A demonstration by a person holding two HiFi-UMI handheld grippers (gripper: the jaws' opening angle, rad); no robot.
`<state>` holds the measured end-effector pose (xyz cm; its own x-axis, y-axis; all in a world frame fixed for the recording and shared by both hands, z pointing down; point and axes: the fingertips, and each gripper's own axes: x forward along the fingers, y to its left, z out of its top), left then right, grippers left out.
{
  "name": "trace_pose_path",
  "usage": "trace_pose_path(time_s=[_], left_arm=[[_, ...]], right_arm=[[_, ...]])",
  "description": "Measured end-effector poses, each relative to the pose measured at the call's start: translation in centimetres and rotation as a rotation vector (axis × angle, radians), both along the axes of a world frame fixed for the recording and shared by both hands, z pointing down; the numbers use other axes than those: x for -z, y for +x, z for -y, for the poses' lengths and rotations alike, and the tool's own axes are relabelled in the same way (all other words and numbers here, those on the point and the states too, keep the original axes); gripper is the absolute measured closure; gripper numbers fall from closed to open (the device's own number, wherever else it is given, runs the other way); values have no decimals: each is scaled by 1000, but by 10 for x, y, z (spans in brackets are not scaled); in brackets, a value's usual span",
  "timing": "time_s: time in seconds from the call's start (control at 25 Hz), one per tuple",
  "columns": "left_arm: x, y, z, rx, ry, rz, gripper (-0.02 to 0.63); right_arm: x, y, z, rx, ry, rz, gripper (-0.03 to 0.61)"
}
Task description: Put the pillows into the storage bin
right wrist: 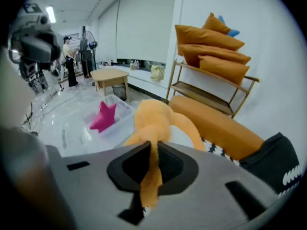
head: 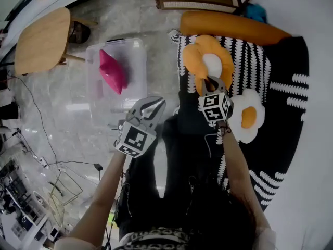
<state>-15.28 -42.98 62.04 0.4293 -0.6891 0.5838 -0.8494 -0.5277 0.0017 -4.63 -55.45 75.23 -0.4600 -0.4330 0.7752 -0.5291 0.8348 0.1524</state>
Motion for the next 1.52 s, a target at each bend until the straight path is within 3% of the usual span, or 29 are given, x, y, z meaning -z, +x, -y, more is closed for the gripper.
trace_pose_path(time_s=[0.2, 0.4, 0.52, 0.68, 0.8, 0.96, 1.0, 1.04, 1.08, 1.2, 1.32, 1.52], left_arm=[[10, -69, -44, 99, 8, -4, 589], [11, -158, -111, 213, 6, 4, 589], [0, -219, -162, 289, -10, 12, 589], [-34, -300, -226, 432, -58, 13, 589], [-55, -335, -273, 508, -73, 18, 589], [-57, -359, -323, 534, -75, 23, 589], [-58, -363, -330, 528, -80, 26, 589], [-60, -365, -335, 518, -88, 30, 589], [-62, -364, -338, 506, -95, 32, 589], [-69, -343, -336, 456, -90, 23, 589], [-69, -321, -316, 389, -85, 0, 589], [-49, -286, -242, 232, -58, -33, 589]], right_arm=[[55, -104, -37, 160, 76, 73, 554], [66, -232, -107, 335, 112, 98, 554], [59, -305, -167, 424, 85, 120, 554], [11, -389, -259, 606, 28, 88, 554], [-38, -417, -323, 745, 12, 33, 552], [-77, -429, -385, 971, 49, -86, 536], [-83, -432, -394, 1016, 52, -116, 503], [-87, -432, -401, 1045, 44, -139, 424], [-90, -430, -405, 1054, 30, -152, 382], [-91, -415, -401, 981, 4, -146, 363], [-84, -397, -374, 857, -23, -137, 324], [-58, -350, -290, 612, -30, -138, 296]])
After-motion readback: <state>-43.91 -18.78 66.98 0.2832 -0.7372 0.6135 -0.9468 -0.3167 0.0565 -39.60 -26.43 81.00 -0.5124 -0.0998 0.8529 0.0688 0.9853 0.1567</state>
